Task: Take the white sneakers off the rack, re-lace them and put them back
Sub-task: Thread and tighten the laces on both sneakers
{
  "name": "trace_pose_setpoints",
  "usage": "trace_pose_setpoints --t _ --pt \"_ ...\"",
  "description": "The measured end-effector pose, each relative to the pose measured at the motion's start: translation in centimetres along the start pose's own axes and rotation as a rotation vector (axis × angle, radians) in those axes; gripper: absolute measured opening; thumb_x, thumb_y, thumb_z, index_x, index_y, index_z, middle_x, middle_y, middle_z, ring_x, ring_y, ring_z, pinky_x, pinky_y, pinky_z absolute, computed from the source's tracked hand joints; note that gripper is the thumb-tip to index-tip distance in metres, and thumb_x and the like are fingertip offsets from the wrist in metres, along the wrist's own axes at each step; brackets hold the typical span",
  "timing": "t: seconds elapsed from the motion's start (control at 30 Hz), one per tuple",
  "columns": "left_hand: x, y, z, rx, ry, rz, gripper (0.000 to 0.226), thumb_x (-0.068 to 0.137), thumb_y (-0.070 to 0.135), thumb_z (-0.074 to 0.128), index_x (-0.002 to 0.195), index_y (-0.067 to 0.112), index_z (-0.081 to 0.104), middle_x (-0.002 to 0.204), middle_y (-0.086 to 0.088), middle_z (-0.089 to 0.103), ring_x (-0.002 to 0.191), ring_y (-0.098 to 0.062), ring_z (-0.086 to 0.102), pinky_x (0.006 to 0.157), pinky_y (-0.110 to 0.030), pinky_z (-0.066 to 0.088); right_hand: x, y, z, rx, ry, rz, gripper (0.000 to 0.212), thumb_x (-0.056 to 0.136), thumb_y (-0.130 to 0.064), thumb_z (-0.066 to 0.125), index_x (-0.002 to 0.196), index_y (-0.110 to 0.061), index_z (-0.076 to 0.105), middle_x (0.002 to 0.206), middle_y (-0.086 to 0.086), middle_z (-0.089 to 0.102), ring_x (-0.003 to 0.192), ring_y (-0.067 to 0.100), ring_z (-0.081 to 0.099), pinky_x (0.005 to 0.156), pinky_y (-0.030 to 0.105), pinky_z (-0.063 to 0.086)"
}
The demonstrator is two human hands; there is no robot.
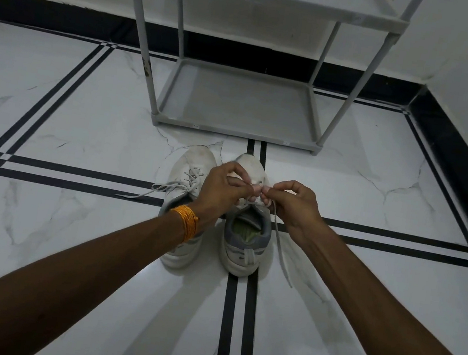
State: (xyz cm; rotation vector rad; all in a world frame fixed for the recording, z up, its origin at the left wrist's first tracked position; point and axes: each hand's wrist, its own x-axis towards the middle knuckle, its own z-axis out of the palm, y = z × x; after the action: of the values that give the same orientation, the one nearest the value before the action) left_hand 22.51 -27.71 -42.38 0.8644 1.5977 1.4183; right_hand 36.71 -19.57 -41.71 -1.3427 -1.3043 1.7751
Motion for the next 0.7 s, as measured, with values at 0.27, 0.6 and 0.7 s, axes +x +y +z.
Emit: trace_pose_setpoints --t 0.27,0.6,0.7 --pt "0.8 -0.8 -0.7 -0.039 -0.255 -0.065 0.037 0.08 0.014 0.076 0.113 0.002 0.064 0.093 -0.02 0.074 0.081 -0.026 0.07 0.07 -0.026 0.058 0.0 -0.3 0.1 -0.507 -0.047 -0.358 0.021 0.077 -0.01 0.079 0.086 -0.012 0.061 0.087 0.01 0.074 0.078 0.019 0.073 0.068 0.032 0.062" --pt "1.3 -1.5 -0.1 0.034 -0.029 -0.015 0.02 0.081 0.019 0.076 0.093 0.004 0.07 0.086 -0.016 0.075 0.075 -0.021 0.072 0.064 -0.026 0.054 -0.8 -0.3 -0.1 -0.583 -0.13 -0.485 0.029 0.075 -0.011 0.081 0.098 -0.013 0.064 0.091 0.006 0.075 0.085 0.015 0.073 0.079 0.031 0.061" --pt "1.0 -1.4 0.5 0.223 0.044 0.061 0.019 0.084 0.024 0.073 0.092 0.007 0.072 0.084 -0.008 0.075 0.069 -0.012 0.07 0.061 -0.016 0.053 -1.2 0.5 0.2 -0.762 -0.063 -0.708 0.018 0.085 -0.011 0.071 0.103 -0.014 0.07 0.092 0.005 0.076 0.083 0.013 0.072 0.079 0.029 0.06"
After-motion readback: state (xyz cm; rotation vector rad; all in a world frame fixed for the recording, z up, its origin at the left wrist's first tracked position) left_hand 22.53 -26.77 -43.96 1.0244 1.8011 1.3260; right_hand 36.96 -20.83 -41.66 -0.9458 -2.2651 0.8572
